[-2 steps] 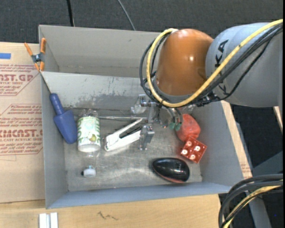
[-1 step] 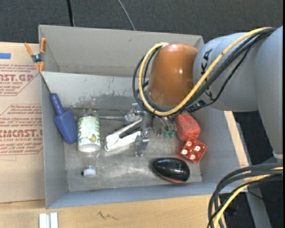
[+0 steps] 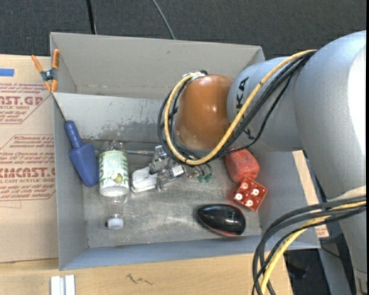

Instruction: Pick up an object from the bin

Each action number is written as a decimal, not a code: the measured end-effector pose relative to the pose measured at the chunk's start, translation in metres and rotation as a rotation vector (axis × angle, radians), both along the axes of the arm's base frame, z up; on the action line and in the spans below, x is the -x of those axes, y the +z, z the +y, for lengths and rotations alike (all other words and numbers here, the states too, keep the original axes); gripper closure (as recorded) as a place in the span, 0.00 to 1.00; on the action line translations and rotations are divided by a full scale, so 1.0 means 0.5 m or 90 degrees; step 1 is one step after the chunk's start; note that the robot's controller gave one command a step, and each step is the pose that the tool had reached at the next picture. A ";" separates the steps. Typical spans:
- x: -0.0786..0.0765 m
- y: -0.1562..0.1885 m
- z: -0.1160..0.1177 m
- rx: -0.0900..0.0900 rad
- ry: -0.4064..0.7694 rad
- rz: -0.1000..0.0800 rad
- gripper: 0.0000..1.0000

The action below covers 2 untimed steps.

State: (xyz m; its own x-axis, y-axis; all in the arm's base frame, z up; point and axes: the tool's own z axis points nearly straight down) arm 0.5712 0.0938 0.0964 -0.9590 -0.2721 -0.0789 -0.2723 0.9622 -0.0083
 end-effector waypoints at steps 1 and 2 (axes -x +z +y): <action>0.000 0.000 0.000 0.000 0.000 0.000 1.00; 0.008 0.004 -0.002 0.001 0.001 0.009 1.00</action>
Offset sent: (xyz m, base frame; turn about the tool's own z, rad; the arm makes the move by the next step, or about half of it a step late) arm 0.0123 0.0002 0.0184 -0.0166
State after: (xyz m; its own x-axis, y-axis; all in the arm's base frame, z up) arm 0.5671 0.0926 0.0986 -0.9598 -0.2731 -0.0648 -0.2733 0.9619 -0.0055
